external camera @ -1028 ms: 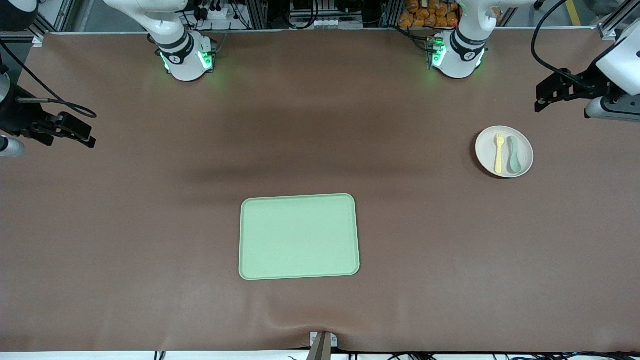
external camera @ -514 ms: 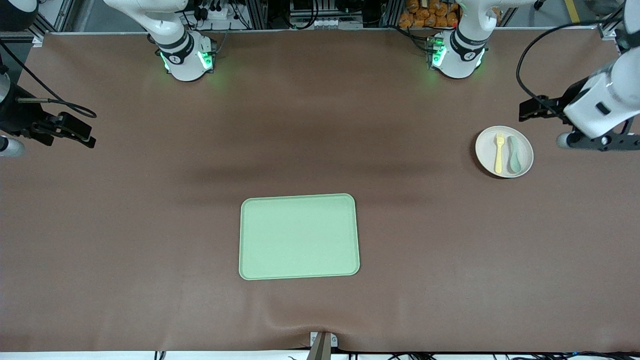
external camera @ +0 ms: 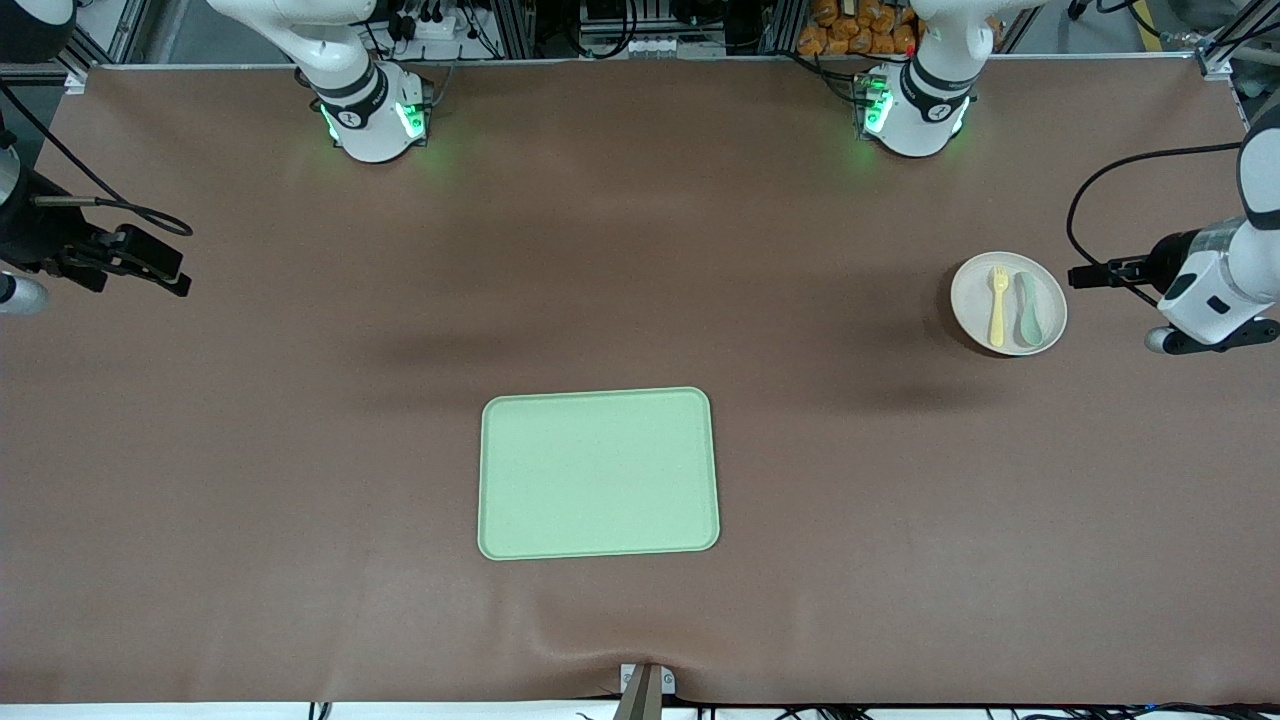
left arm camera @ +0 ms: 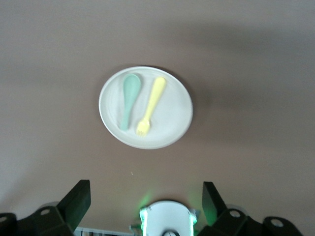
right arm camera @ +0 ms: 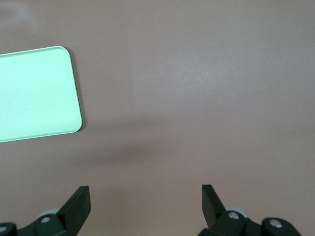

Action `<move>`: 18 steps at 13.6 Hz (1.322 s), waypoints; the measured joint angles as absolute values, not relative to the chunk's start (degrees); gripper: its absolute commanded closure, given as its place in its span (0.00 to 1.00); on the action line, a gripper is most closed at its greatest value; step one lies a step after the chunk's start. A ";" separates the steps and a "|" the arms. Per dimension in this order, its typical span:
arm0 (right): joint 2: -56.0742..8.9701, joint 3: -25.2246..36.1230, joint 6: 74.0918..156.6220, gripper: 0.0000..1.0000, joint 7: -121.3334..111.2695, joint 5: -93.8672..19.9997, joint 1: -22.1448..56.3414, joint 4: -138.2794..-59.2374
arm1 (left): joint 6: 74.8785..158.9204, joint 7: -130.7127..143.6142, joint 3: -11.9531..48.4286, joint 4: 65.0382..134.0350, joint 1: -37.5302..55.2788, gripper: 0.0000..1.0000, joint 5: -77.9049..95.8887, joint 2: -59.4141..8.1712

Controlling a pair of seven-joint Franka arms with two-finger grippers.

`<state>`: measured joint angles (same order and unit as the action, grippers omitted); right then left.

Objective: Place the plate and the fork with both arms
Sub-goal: 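Move the left gripper down to the white plate's rim, then grasp the white plate rim with the left gripper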

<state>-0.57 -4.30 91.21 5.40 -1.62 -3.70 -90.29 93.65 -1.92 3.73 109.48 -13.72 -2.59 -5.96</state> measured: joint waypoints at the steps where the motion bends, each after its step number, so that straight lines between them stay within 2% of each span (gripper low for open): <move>1: -0.57 -4.29 91.21 0.00 5.40 -1.62 -3.70 -90.28 | 97.40 -4.84 3.68 112.55 -16.21 0.00 -2.60 -6.09; 4: -0.57 -4.30 91.20 0.00 5.40 -1.62 -3.70 -90.29 | 104.78 -12.87 3.59 118.51 -22.18 0.00 -2.61 -8.24; 8: -0.58 -4.27 91.20 0.00 5.40 -1.62 -3.71 -90.29 | 115.00 -21.16 3.58 120.74 -26.86 0.00 -2.69 -14.92; 14: -0.59 -4.26 91.20 0.00 5.40 -1.62 -3.71 -90.29 | 124.18 -29.70 3.61 122.65 -30.69 0.00 -2.97 -21.29; 18: -0.60 -4.26 91.20 0.00 5.40 -1.62 -3.71 -90.29 | 126.15 -30.14 3.93 123.12 -30.93 0.00 -2.99 -23.78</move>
<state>-0.60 -4.26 91.20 5.40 -1.62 -3.71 -90.29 126.15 -30.14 3.93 123.12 -30.93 -2.99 -23.78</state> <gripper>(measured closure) 0.000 0.000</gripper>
